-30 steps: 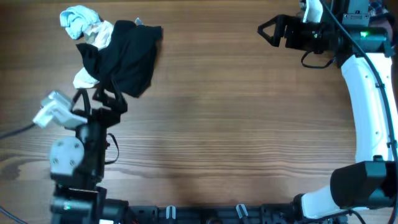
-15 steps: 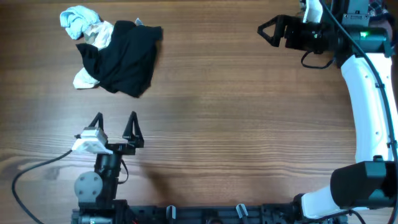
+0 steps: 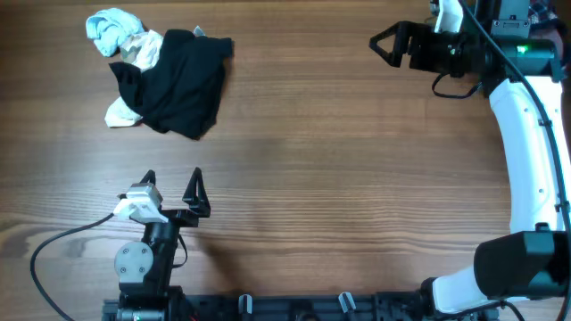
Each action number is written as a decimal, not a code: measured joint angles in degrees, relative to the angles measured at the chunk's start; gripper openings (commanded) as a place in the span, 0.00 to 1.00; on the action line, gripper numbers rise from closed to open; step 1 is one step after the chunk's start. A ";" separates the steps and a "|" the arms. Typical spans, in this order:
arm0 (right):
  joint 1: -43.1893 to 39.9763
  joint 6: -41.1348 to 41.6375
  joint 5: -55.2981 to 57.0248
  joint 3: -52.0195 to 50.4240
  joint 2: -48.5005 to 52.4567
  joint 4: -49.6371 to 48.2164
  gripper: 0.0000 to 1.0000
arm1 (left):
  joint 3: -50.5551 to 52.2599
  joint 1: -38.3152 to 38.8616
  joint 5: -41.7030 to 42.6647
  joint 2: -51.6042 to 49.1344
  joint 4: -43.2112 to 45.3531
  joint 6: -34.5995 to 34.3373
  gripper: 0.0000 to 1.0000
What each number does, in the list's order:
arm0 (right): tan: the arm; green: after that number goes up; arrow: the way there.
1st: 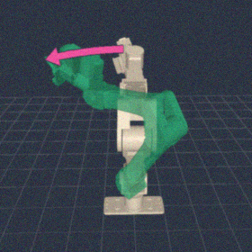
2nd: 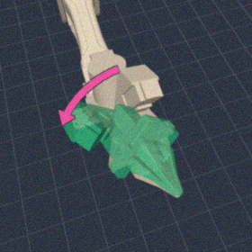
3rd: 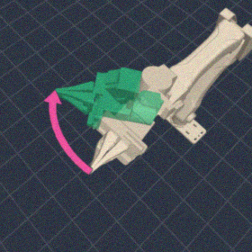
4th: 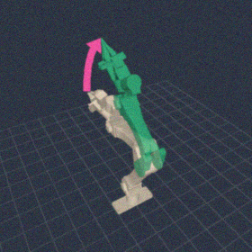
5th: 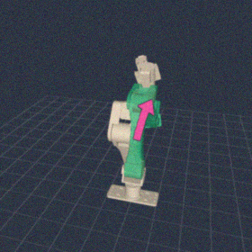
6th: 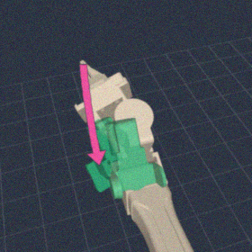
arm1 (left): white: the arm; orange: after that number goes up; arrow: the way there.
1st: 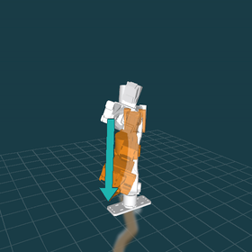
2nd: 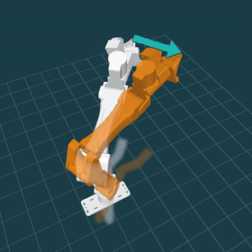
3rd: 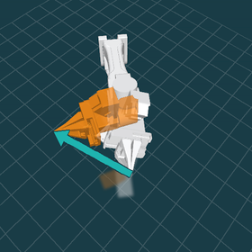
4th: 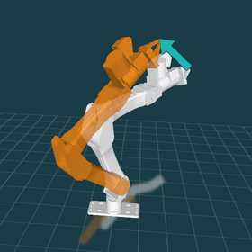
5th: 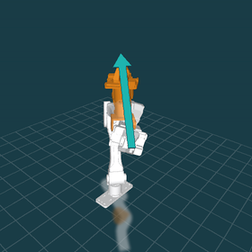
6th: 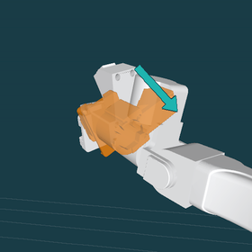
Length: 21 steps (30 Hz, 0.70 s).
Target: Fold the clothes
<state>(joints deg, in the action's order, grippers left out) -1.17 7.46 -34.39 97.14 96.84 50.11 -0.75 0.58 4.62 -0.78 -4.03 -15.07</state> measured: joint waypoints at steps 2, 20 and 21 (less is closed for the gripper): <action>0.00 0.00 0.00 0.00 0.00 0.00 1.00 | 0.00 0.00 -0.02 0.00 0.00 0.00 1.00; 1.20 -0.74 12.39 -0.35 -21.46 -0.24 1.00 | 0.00 -0.02 -0.02 0.00 0.07 0.00 1.00; 1.18 -3.08 14.88 -1.60 -27.21 -1.01 1.00 | 0.00 -0.02 0.00 0.00 0.09 0.00 1.00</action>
<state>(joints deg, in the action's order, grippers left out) 0.01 4.38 -19.51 95.55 69.63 49.10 -0.75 0.56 4.62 -0.78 -3.95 -15.07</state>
